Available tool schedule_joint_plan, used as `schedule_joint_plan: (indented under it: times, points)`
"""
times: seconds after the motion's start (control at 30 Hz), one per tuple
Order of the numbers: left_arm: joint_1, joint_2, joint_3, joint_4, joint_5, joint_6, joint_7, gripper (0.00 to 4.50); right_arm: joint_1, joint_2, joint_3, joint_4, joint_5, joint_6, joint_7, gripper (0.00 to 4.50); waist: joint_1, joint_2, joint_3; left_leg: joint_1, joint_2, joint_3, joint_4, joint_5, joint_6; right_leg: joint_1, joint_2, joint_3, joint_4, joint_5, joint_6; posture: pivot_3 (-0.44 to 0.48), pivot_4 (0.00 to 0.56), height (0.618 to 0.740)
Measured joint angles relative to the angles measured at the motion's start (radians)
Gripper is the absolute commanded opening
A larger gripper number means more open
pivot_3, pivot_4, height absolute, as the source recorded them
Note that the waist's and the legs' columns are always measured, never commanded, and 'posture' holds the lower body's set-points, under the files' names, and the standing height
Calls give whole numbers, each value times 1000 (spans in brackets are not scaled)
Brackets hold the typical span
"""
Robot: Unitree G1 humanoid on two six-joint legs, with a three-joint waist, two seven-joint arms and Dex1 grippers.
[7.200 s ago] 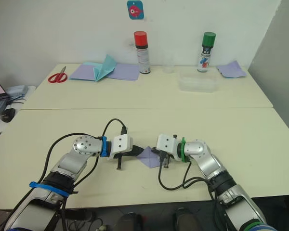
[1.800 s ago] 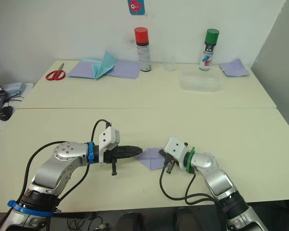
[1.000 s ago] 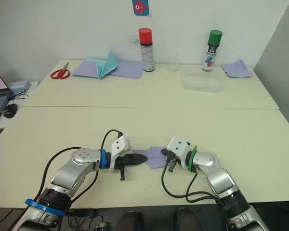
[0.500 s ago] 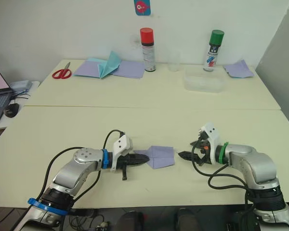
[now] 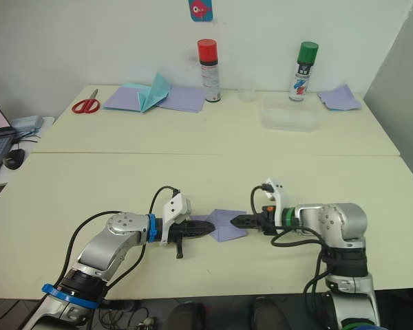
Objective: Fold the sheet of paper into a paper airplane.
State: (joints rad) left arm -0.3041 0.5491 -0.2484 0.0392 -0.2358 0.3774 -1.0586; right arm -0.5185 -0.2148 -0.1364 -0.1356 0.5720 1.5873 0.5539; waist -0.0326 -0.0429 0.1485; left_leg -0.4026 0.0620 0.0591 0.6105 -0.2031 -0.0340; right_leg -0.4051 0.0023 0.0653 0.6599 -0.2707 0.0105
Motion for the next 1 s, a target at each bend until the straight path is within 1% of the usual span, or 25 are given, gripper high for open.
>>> schedule_joint_plan:
  times: [0.13, 0.2, 0.3, 0.33, 0.37, 0.53, 0.7, 1.0]
  points:
    - [8, 0, 0, -4, 0, 4, 4, 0, -22, 44, -32, 47, 1, 15, -37, 4245, -6, 0, -4, 2, 2, 0, 0, 0, 0, 0, 1, 0, 0, 0, -1, 0, 150, 740]
    - [10, 0, 0, -4, 0, 4, 5, 0, -31, 56, -43, 65, 2, 16, -44, 4245, -12, 1, -4, 2, 2, 0, 0, 0, 0, 0, 1, 1, 1, -3, -5, 0, 150, 740]
    - [14, 0, 0, -5, 0, 4, 5, 0, -38, 55, -37, 75, 5, 15, -43, 4245, -20, 2, -4, 2, 2, -1, 0, 0, 0, 0, 1, 1, 1, -3, -5, 0, 150, 740]
    - [14, 0, 0, -6, 0, 4, 4, 0, -38, 50, -34, 75, 7, 12, -40, 3856, -22, 2, -4, 2, 2, -1, 0, 0, 0, 0, 2, 1, 1, -3, -5, 0, 150, 740]
    - [14, 0, 0, -6, 0, 4, 4, 0, -38, 42, -27, 77, 8, 8, -39, 3699, -23, 2, -4, 2, 2, -1, 0, 0, 0, 0, 3, 1, 1, -3, -5, 0, 150, 740]
    - [12, 1, 0, -7, 0, 2, -4, 0, -24, 28, 0, 91, 10, -14, -32, 1890, -24, 2, -4, 1, 1, 0, -2, 0, 0, 0, 3, 1, 1, -1, -2, 0, 150, 740]
    - [12, 3, 0, -6, 0, 1, -5, 0, -16, 33, 0, 94, 10, -23, -37, 80, -24, 2, -4, 1, 2, -1, -2, 0, 0, 0, 3, 1, 1, -1, -2, 0, 150, 740]
    - [9, 8, 0, -1, 0, -10, -14, 0, -12, 35, -1, 98, 10, -54, -53, 32, -24, 2, -4, 0, 2, -1, -2, 0, 0, -1, 4, 1, 1, -1, -2, 0, 150, 740]
